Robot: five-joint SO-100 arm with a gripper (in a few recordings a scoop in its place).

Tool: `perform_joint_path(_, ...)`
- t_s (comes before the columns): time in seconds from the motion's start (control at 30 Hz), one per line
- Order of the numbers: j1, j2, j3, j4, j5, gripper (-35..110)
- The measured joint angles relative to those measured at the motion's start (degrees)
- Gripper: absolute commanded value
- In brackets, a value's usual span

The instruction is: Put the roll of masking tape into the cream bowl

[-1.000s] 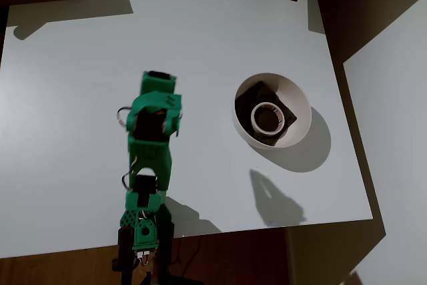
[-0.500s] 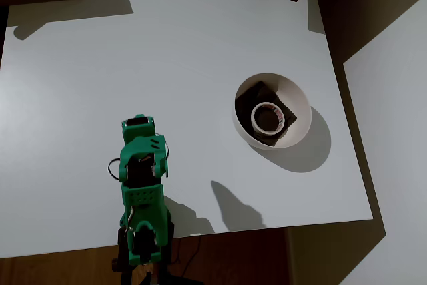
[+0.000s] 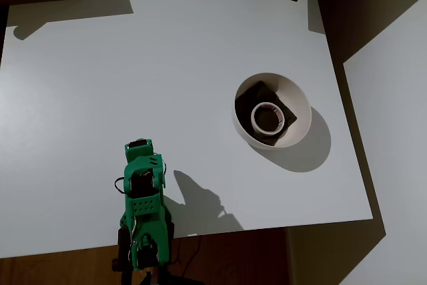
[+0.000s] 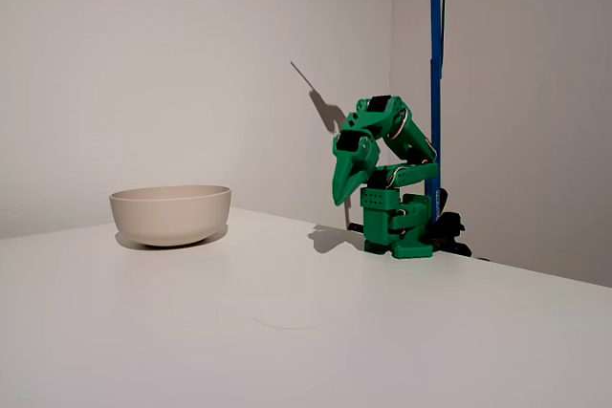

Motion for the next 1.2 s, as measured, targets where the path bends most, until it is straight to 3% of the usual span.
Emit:
perform_joint_path(0.37, -1.3, 7.7, 13.1, 1.1, 1.6, -8)
perform_joint_path(1.2, 1.8, 7.7, 13.4, 2.1, 3.5, -8)
